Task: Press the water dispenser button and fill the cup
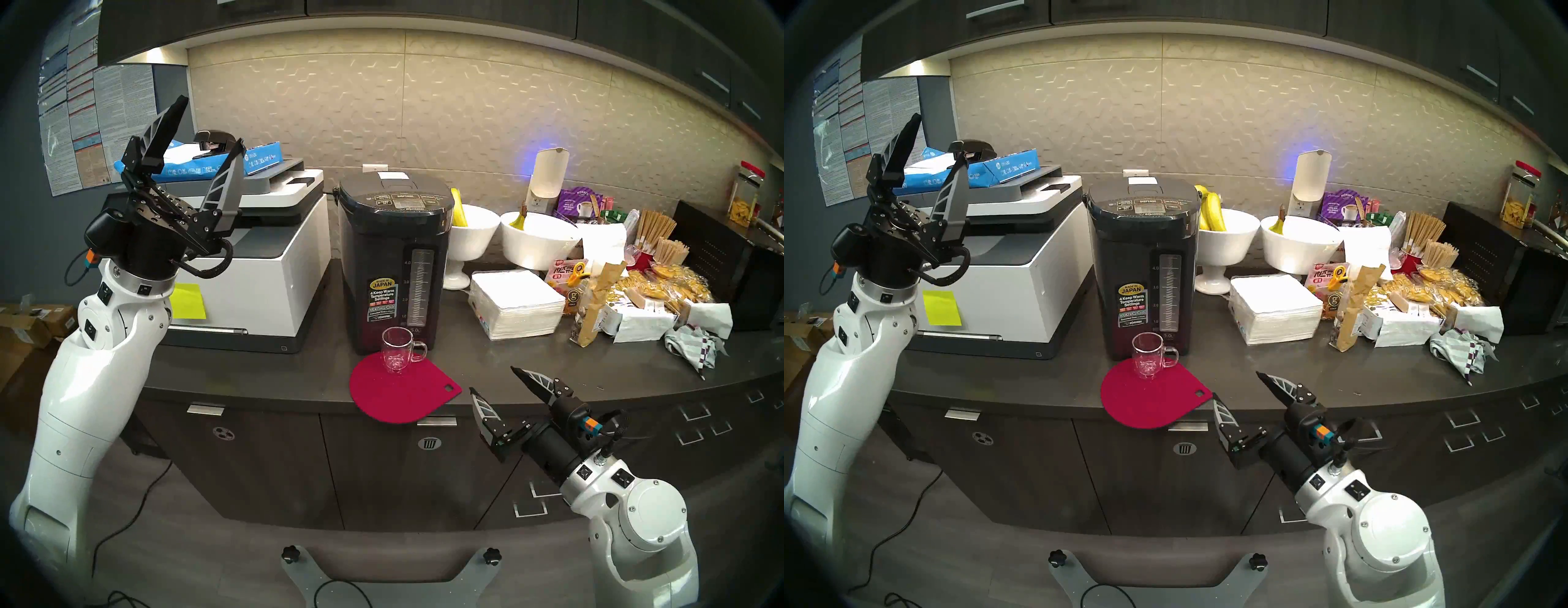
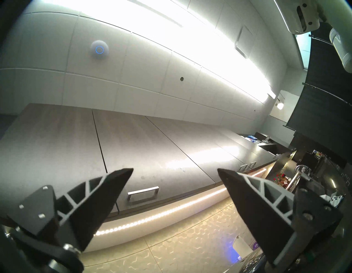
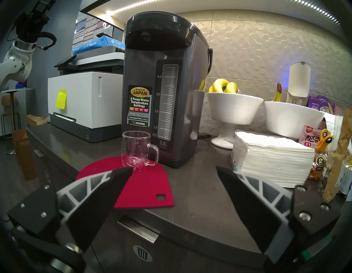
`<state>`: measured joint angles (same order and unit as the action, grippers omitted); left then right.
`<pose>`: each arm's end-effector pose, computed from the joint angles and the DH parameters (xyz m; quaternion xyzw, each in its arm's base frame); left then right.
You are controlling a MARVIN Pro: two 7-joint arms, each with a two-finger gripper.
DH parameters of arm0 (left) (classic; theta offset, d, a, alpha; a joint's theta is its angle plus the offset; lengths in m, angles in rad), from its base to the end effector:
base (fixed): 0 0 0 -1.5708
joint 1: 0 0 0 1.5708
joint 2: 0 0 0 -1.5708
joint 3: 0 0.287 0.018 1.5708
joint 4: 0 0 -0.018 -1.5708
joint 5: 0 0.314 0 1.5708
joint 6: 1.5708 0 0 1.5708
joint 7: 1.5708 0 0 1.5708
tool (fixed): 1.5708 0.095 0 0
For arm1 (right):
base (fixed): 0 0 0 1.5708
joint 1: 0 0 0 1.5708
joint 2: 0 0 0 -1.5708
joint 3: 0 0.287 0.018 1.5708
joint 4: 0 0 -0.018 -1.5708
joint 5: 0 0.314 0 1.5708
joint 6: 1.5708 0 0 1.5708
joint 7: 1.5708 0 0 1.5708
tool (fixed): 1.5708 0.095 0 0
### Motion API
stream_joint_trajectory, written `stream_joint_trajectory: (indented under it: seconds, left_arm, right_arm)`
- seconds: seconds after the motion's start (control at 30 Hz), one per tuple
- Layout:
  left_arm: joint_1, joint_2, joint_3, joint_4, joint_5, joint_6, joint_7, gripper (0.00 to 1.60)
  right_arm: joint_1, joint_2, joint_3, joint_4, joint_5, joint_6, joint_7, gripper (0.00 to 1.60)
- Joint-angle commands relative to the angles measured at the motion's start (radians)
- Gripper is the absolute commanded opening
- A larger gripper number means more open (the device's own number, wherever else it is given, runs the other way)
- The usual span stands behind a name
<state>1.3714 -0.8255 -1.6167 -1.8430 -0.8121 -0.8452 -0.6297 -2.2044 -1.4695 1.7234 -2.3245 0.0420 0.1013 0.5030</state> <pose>0.3615 0.1018 -0.0103 0.1155 -0.3132 0.9342 0.1261 0.2444 -0.0070 -0.2202 -0.6902 -0.2032 -0.6859 0.1091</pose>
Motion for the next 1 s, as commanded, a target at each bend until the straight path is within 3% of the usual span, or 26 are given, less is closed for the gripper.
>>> stream_joint_trajectory:
  seconds: [0.0, 0.43, 0.97]
  left_arm:
    - [-0.047, 0.008, -0.002, -0.029, 0.005, 0.015, 0.007, 1.6]
    - [-0.149, 0.038, -0.025, -0.029, -0.013, 0.071, 0.027, 1.6]
    - [-0.312, 0.124, -0.066, 0.014, -0.074, 0.19, 0.038, 1.6]
  right_arm:
    - [0.002, 0.001, -0.002, -0.025, -0.002, -0.003, 0.001, 1.6]
    - [0.003, 0.001, -0.001, -0.024, -0.001, -0.003, 0.001, 1.6]
    - [0.003, 0.001, -0.001, -0.023, -0.001, -0.004, 0.002, 1.6]
